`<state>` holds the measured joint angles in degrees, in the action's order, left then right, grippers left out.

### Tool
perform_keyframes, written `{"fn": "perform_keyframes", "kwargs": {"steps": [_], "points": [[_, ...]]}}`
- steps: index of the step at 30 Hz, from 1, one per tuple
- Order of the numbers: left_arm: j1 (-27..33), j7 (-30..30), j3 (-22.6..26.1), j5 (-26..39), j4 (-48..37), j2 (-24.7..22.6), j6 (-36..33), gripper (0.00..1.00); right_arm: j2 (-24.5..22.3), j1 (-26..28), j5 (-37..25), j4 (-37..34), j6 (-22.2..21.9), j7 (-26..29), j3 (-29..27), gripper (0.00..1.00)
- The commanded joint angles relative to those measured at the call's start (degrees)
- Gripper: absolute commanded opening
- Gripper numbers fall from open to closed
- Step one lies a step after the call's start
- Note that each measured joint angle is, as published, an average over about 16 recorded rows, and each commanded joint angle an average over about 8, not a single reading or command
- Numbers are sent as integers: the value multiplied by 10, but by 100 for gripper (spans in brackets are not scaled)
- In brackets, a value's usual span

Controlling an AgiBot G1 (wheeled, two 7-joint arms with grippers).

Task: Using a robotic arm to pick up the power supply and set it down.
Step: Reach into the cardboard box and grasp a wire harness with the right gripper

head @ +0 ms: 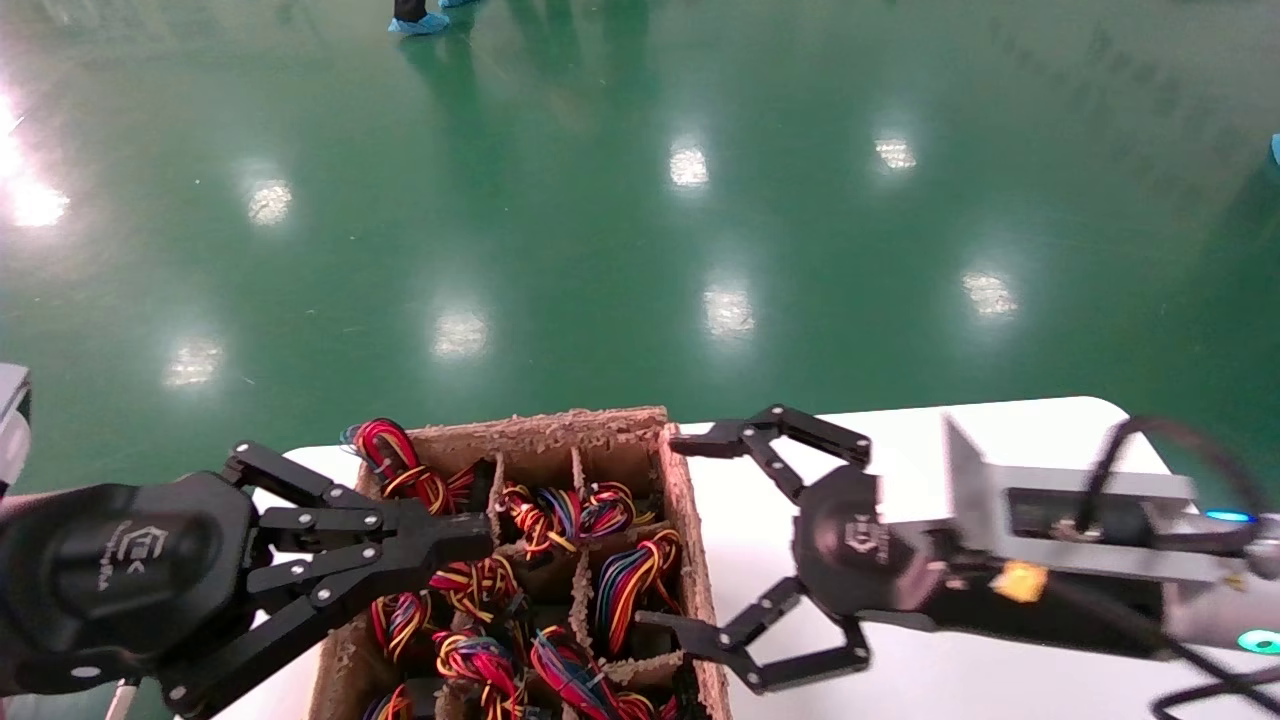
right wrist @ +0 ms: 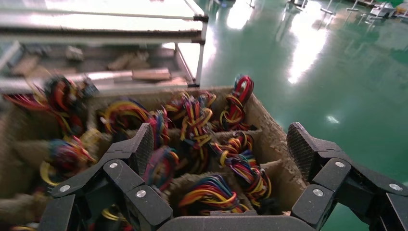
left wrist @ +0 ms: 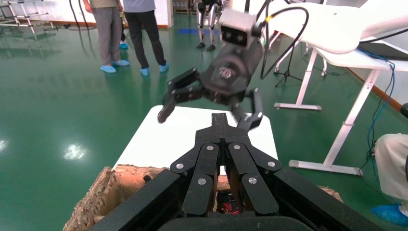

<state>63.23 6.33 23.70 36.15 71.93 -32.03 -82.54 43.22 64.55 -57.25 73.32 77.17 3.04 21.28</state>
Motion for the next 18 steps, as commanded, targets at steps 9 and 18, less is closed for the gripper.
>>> {"fn": "perform_keyframes", "kwargs": {"steps": [9, 18], "points": [[0, 0, 0, 0, 0, 0, 0, 0, 48, 13, -98, -4, -42, -36, 41, 53], [0, 0, 0, 0, 0, 0, 0, 0, 52, 19, -128, -15, -38, -41, 57, 0]]}}
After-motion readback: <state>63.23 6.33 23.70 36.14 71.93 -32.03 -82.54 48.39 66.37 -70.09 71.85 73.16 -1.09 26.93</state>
